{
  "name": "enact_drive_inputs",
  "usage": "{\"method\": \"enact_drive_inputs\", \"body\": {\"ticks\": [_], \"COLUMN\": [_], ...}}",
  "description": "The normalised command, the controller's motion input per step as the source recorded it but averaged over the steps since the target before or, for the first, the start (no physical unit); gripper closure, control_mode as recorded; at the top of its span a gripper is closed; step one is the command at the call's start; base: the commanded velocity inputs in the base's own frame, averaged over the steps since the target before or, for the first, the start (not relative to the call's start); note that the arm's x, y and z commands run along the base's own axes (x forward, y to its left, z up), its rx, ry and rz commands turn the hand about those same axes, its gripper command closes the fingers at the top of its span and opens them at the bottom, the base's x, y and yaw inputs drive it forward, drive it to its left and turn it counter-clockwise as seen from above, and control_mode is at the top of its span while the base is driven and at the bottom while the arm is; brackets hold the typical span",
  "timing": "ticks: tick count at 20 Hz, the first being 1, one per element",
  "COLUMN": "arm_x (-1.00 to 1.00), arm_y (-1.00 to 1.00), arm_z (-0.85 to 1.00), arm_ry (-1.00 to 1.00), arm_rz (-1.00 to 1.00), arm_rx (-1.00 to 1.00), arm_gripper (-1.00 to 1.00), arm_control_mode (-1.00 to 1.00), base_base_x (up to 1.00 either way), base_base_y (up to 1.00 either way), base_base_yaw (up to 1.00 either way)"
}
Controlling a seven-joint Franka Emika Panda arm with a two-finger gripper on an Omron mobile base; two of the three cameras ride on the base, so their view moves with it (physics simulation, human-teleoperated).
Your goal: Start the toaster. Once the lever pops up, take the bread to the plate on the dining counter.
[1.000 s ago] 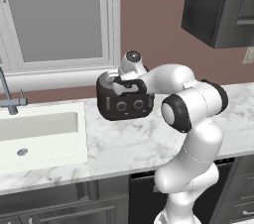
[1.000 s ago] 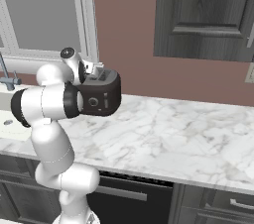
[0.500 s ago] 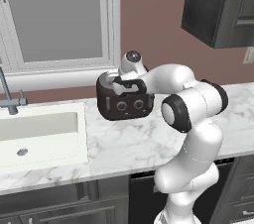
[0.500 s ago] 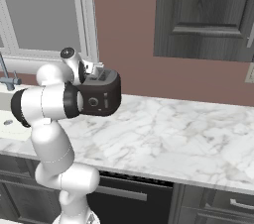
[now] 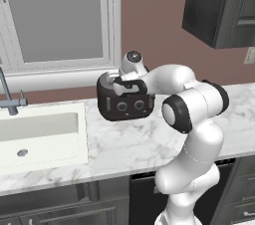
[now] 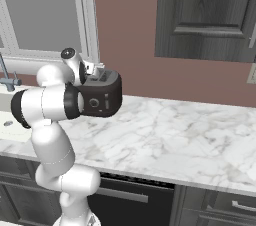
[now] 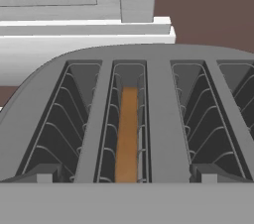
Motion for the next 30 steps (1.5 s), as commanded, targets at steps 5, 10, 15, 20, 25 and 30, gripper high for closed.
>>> {"method": "enact_drive_inputs", "body": {"ticks": [5,10,15,20,25,30], "arm_x": [0.00,0.00,0.00,0.00,0.00,0.00], "arm_y": [0.00,0.00,0.00,0.00,0.00,0.00], "arm_z": [0.00,0.00,0.00,0.00,0.00,0.00], "arm_ry": [0.00,0.00,0.00,0.00,0.00,0.00], "arm_rz": [0.00,0.00,0.00,0.00,0.00,0.00], "arm_rx": [0.00,0.00,0.00,0.00,0.00,0.00], "arm_gripper": [-1.00,-1.00,-1.00,-1.00,-1.00,-1.00], "arm_control_mode": [-1.00,-1.00,-1.00,-1.00,-1.00,-1.00], "base_base_x": [0.00,0.00,0.00,0.00,0.00,0.00], "base_base_y": [0.00,0.00,0.00,0.00,0.00,0.00], "base_base_yaw": [0.00,0.00,0.00,0.00,0.00,0.00]}}
